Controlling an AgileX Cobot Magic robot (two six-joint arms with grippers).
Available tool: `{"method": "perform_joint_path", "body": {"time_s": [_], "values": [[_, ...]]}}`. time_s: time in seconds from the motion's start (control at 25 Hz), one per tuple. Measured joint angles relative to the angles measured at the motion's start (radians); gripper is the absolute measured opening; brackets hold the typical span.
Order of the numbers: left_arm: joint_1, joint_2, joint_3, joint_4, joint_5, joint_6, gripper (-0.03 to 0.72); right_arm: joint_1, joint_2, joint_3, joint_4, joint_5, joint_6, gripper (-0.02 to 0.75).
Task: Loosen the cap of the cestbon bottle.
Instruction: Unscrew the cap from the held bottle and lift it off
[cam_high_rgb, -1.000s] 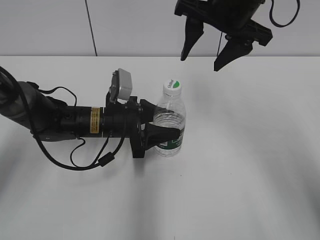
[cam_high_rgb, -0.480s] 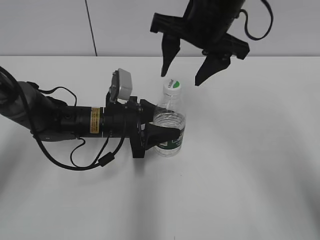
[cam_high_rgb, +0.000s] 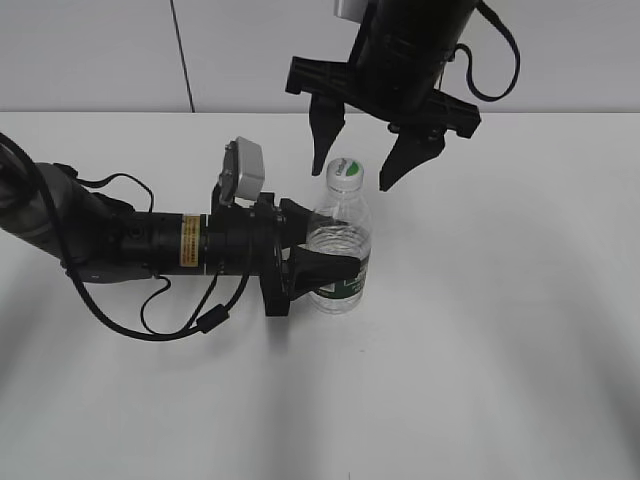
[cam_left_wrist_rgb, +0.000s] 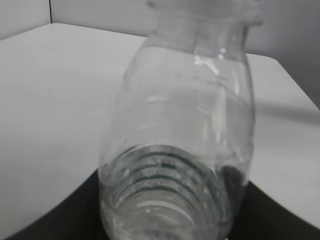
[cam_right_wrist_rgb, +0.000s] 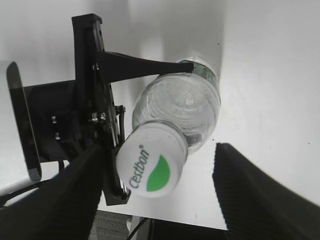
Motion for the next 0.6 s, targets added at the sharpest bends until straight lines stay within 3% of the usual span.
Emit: {"method": "perform_joint_path", "body": {"time_s": [0.16, 0.44, 0.6], "values": [[0.0, 0.0, 0.0, 0.0, 0.0, 0.0, 0.396, 0.0, 0.002, 0.0, -0.003, 0.0, 0.0, 0.519], [0.0, 0.0, 0.0, 0.0, 0.0, 0.0, 0.396, 0.003, 0.008, 0.0, -0.005, -0.001, 0.001, 0.422], [0.0, 0.0, 0.0, 0.0, 0.0, 0.0, 0.394, 0.005, 0.008, 0.0, -0.005, -0.001, 0.001, 0.407]]}}
